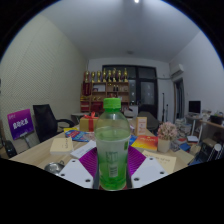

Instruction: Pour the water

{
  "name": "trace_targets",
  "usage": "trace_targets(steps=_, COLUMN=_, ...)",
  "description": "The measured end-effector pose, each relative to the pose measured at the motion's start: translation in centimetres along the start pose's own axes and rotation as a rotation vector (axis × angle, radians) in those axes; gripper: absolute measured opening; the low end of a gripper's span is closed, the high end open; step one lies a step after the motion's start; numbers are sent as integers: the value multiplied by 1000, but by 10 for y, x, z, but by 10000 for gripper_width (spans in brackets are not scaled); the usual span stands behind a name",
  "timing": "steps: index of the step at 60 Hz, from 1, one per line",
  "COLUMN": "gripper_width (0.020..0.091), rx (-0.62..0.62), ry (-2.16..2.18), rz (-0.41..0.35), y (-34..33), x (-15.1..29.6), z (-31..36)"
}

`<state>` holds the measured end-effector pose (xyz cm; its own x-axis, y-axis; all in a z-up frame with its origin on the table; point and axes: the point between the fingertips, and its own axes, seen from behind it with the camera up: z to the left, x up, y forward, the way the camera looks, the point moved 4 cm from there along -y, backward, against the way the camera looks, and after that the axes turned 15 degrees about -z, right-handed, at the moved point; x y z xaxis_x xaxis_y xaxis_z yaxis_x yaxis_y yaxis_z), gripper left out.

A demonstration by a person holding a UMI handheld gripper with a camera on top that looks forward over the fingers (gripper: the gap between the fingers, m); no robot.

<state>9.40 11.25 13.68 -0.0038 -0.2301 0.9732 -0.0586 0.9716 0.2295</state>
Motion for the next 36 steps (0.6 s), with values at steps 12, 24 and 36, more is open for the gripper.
trace_targets(steps=12, gripper_width=390, rx=23, ry=44, rz=62, y=2, x=-42, z=2)
trace_targets(steps=24, gripper_width=401, rx=0, ry=21, rz=1, y=-1, x=-41, z=0)
trace_targets(steps=36, gripper_width=662, rx=-3, ry=29, rz=62, y=-17, x=-35, z=-1)
